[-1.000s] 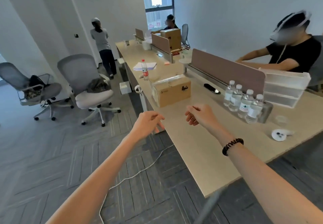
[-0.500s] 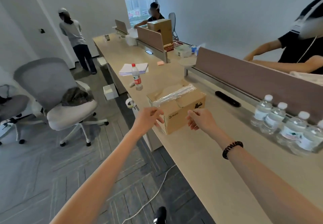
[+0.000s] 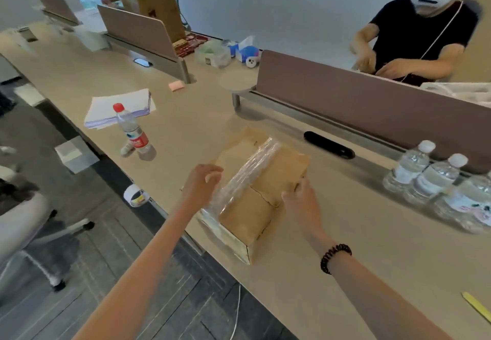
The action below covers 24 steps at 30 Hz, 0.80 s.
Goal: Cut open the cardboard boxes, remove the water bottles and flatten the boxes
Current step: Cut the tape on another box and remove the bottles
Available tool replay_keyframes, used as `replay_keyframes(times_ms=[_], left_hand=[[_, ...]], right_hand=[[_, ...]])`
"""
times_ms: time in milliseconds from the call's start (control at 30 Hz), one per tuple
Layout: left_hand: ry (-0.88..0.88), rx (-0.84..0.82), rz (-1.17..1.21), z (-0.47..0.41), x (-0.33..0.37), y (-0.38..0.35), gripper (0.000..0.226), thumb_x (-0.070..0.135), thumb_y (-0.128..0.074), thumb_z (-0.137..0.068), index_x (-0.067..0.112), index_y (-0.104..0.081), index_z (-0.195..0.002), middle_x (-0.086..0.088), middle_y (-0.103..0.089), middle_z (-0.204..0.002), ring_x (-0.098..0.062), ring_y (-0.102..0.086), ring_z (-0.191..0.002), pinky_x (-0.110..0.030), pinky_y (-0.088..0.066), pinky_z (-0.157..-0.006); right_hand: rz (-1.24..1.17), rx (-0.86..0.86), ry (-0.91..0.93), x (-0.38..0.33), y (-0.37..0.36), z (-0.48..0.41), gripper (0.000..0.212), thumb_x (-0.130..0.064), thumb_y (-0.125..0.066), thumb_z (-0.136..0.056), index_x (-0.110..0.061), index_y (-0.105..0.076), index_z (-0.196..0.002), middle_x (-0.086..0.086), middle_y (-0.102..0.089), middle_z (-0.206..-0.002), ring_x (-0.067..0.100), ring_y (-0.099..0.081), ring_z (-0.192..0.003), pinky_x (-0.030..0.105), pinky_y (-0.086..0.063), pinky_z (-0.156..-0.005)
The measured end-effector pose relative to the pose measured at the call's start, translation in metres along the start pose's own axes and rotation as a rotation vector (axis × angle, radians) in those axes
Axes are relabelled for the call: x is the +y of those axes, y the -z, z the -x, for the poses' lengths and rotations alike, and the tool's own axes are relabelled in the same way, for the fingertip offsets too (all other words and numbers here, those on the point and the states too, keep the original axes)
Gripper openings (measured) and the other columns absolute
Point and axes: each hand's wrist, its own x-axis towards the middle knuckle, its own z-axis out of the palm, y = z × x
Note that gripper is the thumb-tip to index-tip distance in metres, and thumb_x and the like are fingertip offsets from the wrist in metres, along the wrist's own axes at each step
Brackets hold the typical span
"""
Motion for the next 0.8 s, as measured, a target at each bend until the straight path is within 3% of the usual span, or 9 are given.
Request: replay_keyframes(times_ms=[100, 167, 233, 333, 400, 600, 700, 800], left_hand=[[0.064, -0.028, -0.104, -0.038, -0.021, -0.012, 0.039, 0.029, -0.059, -0.097, 0.022, -0.055, -0.136, -0.008, -0.042, -0.147, -0.027, -0.045, -0.132, -0.041, -0.034, -0.109], [0.093, -0.036, -0.189, -0.056, -0.032, -0.018, 0.052, 0.037, -0.055, -0.098, 0.022, -0.042, -0.146, -0.006, -0.036, -0.154, -0.026, -0.037, -0.140, -0.047, -0.026, -0.113], [0.140, -0.074, -0.144, -0.067, -0.040, -0.022, 0.061, 0.041, -0.054, -0.098, 0.017, -0.034, -0.150, -0.006, -0.043, -0.149, -0.028, -0.043, -0.135, -0.044, -0.030, -0.110], [0.167, -0.091, -0.114, -0.072, -0.045, -0.028, 0.053, 0.045, -0.050, -0.098, 0.019, -0.040, -0.143, -0.005, -0.062, -0.125, -0.030, -0.059, -0.113, -0.035, -0.042, -0.086], [0.145, -0.051, -0.151, -0.072, -0.047, -0.032, 0.048, 0.047, -0.049, -0.098, 0.021, -0.046, -0.137, -0.004, -0.065, -0.118, -0.029, -0.061, -0.105, -0.033, -0.040, -0.080], [0.117, -0.015, -0.186, -0.065, -0.035, -0.047, 0.046, 0.052, -0.046, -0.097, 0.028, -0.047, -0.136, -0.001, -0.067, -0.117, -0.029, -0.062, -0.106, -0.036, -0.043, -0.087], [0.101, -0.020, -0.171, -0.053, -0.021, -0.062, 0.043, 0.051, -0.045, -0.097, 0.029, -0.047, -0.134, -0.001, -0.068, -0.112, -0.029, -0.063, -0.106, -0.036, -0.041, -0.086], [0.074, -0.021, -0.173, -0.038, -0.004, -0.080, 0.043, 0.052, -0.043, -0.098, 0.029, -0.047, -0.133, -0.001, -0.068, -0.108, -0.029, -0.064, -0.101, -0.034, -0.041, -0.079]], right_hand=[[0.090, 0.055, 0.052, 0.003, -0.019, -0.016, 0.061, -0.034, -0.057, -0.092, -0.025, -0.029, -0.145, 0.004, -0.038, -0.141, 0.026, -0.052, -0.118, 0.040, -0.046, -0.095], [0.113, 0.054, 0.053, 0.006, -0.027, -0.021, 0.068, -0.037, -0.058, -0.092, -0.030, -0.023, -0.150, 0.005, -0.029, -0.150, 0.026, -0.042, -0.132, 0.041, -0.041, -0.106], [0.080, 0.049, 0.041, 0.012, -0.033, -0.025, 0.069, -0.037, -0.059, -0.093, -0.032, -0.021, -0.151, 0.006, -0.022, -0.155, 0.022, -0.031, -0.140, 0.037, -0.034, -0.111], [0.057, 0.080, 0.048, 0.018, -0.038, -0.027, 0.068, -0.034, -0.060, -0.093, -0.033, -0.024, -0.151, 0.005, -0.021, -0.156, 0.020, -0.023, -0.144, 0.036, -0.028, -0.115], [0.011, 0.126, 0.058, 0.021, -0.042, -0.027, 0.067, -0.031, -0.061, -0.092, -0.034, -0.027, -0.150, 0.004, -0.022, -0.154, 0.018, -0.024, -0.143, 0.035, -0.027, -0.115], [-0.067, 0.238, 0.091, 0.040, -0.039, -0.024, 0.064, -0.024, -0.058, -0.094, -0.034, -0.029, -0.150, 0.003, -0.022, -0.152, 0.012, -0.021, -0.140, 0.020, -0.020, -0.104], [-0.070, 0.266, 0.119, 0.056, -0.021, -0.021, 0.062, -0.022, -0.059, -0.093, -0.034, -0.031, -0.148, 0.002, -0.026, -0.148, 0.008, -0.026, -0.133, 0.018, -0.020, -0.101], [-0.081, 0.266, 0.124, 0.077, 0.002, -0.018, 0.063, -0.031, -0.059, -0.091, -0.034, -0.032, -0.148, 0.002, -0.028, -0.144, 0.014, -0.029, -0.133, 0.024, -0.024, -0.106]])
